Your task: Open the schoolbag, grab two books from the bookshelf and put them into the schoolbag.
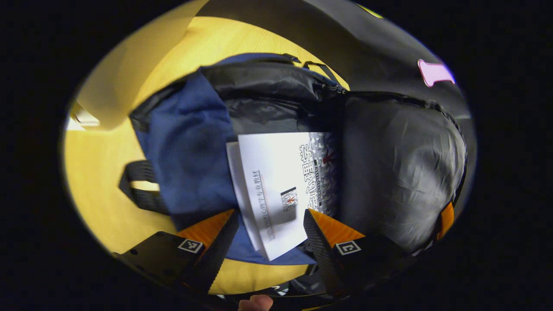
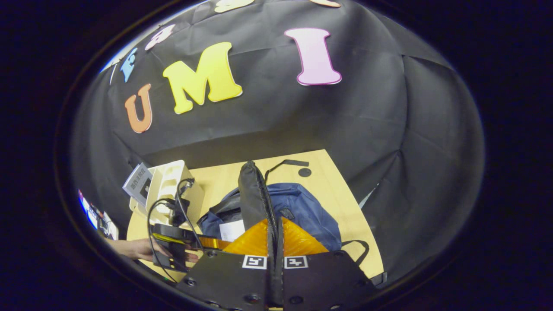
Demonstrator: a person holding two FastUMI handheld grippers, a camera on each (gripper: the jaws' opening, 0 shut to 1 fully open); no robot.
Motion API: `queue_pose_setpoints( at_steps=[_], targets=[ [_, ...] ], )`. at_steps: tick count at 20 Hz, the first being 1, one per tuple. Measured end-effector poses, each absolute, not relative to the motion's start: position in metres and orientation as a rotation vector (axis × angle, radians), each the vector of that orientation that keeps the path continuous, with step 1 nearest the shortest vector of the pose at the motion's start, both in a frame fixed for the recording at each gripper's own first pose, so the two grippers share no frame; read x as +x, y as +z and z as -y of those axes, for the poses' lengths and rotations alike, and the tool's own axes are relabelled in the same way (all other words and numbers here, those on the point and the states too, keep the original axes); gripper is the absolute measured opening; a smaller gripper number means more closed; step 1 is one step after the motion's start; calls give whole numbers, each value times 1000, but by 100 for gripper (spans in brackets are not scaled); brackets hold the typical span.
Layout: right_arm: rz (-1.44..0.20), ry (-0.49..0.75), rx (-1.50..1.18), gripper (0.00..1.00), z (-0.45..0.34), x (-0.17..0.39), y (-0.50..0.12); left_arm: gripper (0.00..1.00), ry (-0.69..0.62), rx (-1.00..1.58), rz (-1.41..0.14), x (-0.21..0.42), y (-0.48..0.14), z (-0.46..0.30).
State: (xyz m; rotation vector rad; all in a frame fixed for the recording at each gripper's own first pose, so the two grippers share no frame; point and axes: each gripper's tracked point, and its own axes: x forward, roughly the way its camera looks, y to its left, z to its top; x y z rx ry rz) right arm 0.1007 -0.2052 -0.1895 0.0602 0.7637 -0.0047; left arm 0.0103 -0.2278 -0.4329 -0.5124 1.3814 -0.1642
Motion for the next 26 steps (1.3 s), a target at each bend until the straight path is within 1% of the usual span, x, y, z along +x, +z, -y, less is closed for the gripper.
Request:
queue_pose_setpoints(
  at_steps=[2,4,5,7,8,10,13,17,20,23,24,25,26],
  targets=[
    [-764,-4,52,0,203,99,-190,95,-123,-354,-1358,8,-419,198],
    [-763,-4,48,0,202,98,-190,95,-85,-211,-1300,13,-398,168],
    [-762,-6,42,0,201,98,-190,95,-64,-146,-1255,19,-384,152],
    [-762,-5,26,0,198,96,-190,95,-9,-26,-1117,31,-338,115],
    [-764,-6,17,0,197,95,-190,95,18,3,-1040,37,-307,98],
    [-763,-8,6,0,195,96,-189,95,46,16,-938,43,-263,76],
    [-769,-9,-22,0,192,94,-192,97,88,41,-820,50,-207,37],
    [-779,-30,-20,0,195,96,-192,96,153,103,-683,54,-132,-30],
    [-781,-55,-6,0,197,97,-191,97,191,101,-667,56,-107,-73],
    [-782,-76,8,0,195,95,-191,97,186,9,-706,62,-102,-103],
    [-783,-81,10,2,192,95,-193,97,174,-13,-720,66,-101,-114],
    [-786,-84,11,2,191,94,-194,97,162,-21,-769,69,-107,-126],
    [-788,-88,8,0,189,94,-193,97,157,-17,-805,72,-113,-134]
  ],
)
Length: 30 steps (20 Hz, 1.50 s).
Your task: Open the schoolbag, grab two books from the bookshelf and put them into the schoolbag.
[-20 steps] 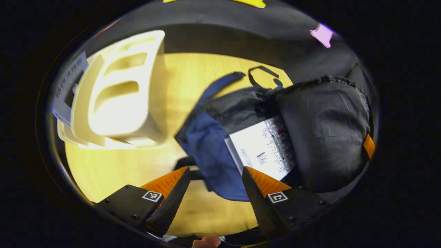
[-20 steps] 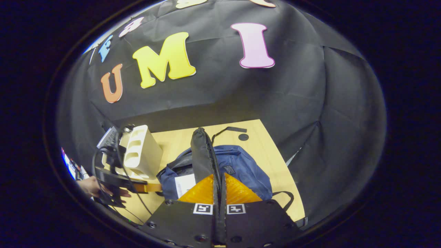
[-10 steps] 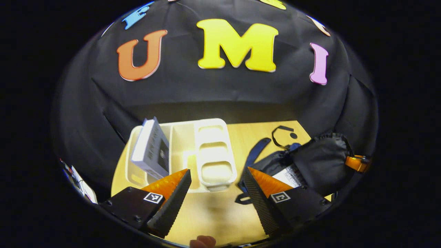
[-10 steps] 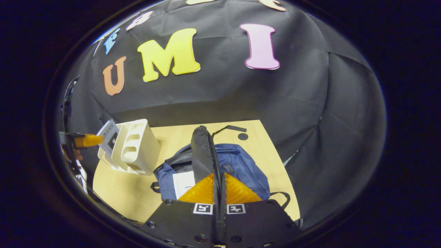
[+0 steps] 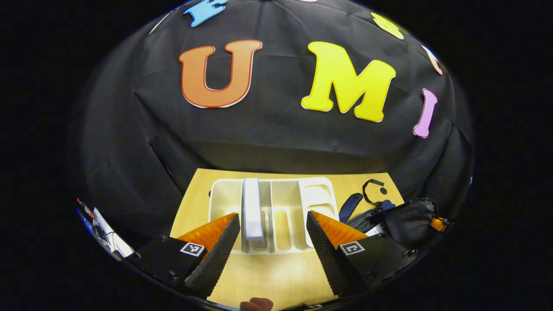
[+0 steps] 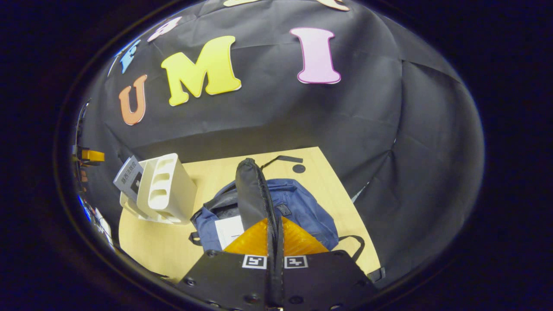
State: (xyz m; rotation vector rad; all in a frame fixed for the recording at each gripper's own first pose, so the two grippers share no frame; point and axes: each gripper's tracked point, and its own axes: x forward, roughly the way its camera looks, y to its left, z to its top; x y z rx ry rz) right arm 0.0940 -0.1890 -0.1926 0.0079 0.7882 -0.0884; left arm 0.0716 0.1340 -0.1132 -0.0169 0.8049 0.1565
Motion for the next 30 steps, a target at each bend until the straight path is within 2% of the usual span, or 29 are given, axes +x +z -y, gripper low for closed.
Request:
queue_pose_setpoints(
  at_steps=[1,10,21,22,23,25,29,30],
  targets=[
    [-787,-94,2,2,188,93,-192,97,147,-18,-841,77,-118,-144],
    [-802,-143,13,1,186,91,-194,98,48,-58,-1139,113,-181,-156],
    [-822,-164,18,0,183,92,-204,98,93,-174,-1393,104,-250,-168],
    [-823,-162,13,0,183,92,-203,90,103,-189,-1412,102,-254,-168],
    [-823,-160,13,0,182,92,-203,98,108,-199,-1426,100,-257,-169],
    [-824,-154,12,0,182,92,-204,95,123,-197,-1449,99,-262,-173],
    [-823,-144,8,0,180,91,-205,79,143,-191,-1461,100,-268,-174],
    [-821,-143,7,0,180,91,-205,82,146,-195,-1469,98,-270,-174]
  ],
)
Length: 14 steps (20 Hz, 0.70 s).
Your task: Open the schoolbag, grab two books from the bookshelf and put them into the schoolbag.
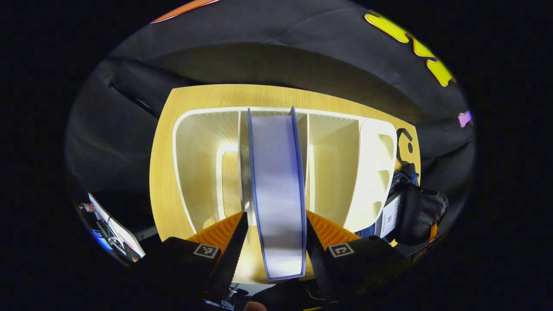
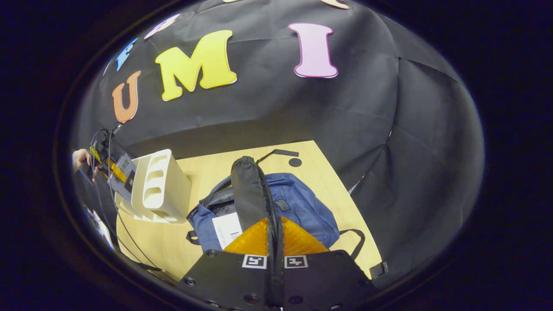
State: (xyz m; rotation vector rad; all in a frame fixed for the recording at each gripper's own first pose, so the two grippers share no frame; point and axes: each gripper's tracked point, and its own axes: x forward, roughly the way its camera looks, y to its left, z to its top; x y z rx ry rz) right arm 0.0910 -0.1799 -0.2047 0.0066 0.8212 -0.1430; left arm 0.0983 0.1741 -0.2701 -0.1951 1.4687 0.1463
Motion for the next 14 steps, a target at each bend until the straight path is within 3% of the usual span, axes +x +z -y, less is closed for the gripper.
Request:
queue_pose_setpoints(
  at_steps=[1,4,6,11,13,14],
  targets=[
    [-820,-141,4,0,180,91,-205,71,151,-199,-1473,97,-272,-175],
    [-816,-131,-2,0,179,89,-207,60,194,-196,-1471,94,-272,-181],
    [-817,-124,-4,0,179,89,-207,47,211,-209,-1467,91,-268,-182],
    [-813,-102,0,0,181,90,-210,43,177,-264,-1422,72,-234,-167],
    [-810,-91,-2,0,181,91,-209,46,143,-255,-1372,59,-211,-164],
    [-809,-85,-2,0,181,91,-210,41,128,-254,-1350,53,-200,-162]
  ],
)
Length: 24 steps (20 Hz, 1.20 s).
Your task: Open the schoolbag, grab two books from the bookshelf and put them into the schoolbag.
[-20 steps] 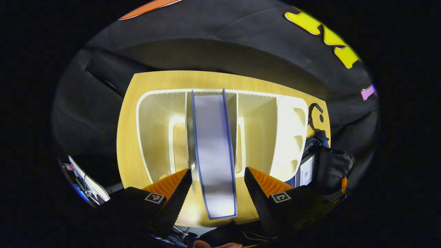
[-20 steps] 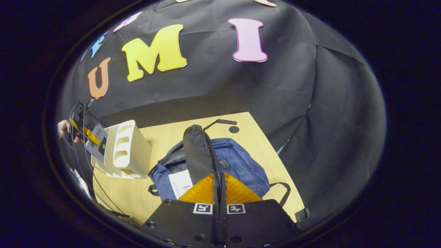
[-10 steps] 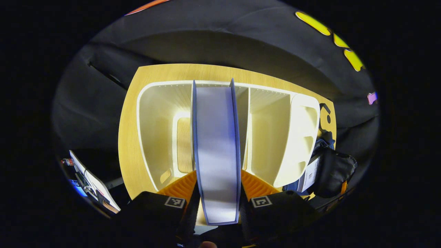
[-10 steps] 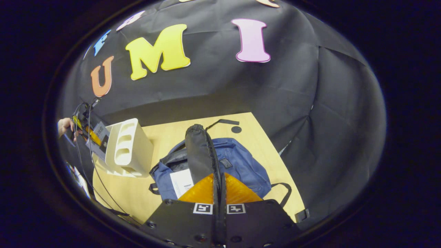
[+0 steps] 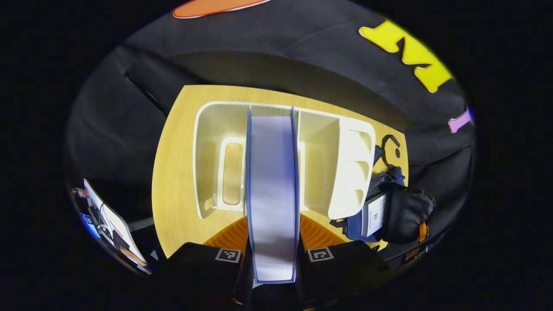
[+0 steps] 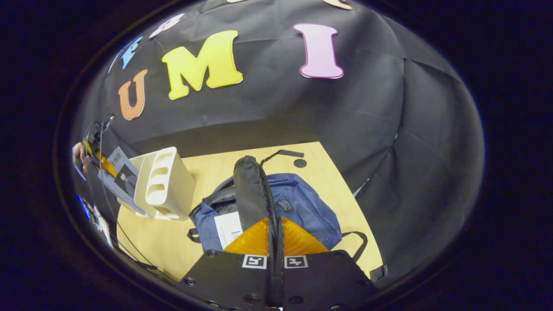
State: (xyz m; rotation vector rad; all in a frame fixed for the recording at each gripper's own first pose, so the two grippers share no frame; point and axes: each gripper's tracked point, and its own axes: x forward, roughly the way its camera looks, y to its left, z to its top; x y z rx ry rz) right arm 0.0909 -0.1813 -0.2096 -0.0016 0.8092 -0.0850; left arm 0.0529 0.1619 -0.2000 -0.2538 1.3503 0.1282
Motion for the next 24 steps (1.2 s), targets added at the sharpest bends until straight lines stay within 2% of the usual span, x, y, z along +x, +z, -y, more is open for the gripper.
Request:
queue_pose_setpoints(
  at_steps=[4,6,7,8,12,17,18,19,20,24],
  targets=[
    [-808,-60,-1,0,182,90,-209,41,109,-302,-1279,16,-153,-153],
    [-803,-54,9,0,184,88,-208,41,51,-327,-1219,-6,-126,-140],
    [-807,-50,15,0,184,87,-209,44,16,-359,-1199,-16,-116,-125],
    [-809,-48,15,0,185,86,-210,41,-13,-386,-1182,-22,-110,-113],
    [-806,-38,-1,2,185,86,-209,40,-182,-615,-1100,-30,-96,-37],
    [-805,-25,0,0,182,83,-207,40,-299,-736,-1066,-28,-125,23],
    [-806,-27,3,2,182,82,-207,34,-312,-728,-1061,-27,-135,37],
    [-805,-28,7,2,182,82,-207,40,-318,-722,-1048,-25,-147,54],
    [-808,-30,9,0,183,80,-207,40,-323,-724,-1034,-23,-161,71],
    [-828,-28,16,2,186,78,-210,40,-340,-779,-1054,-20,-216,138]
  ],
)
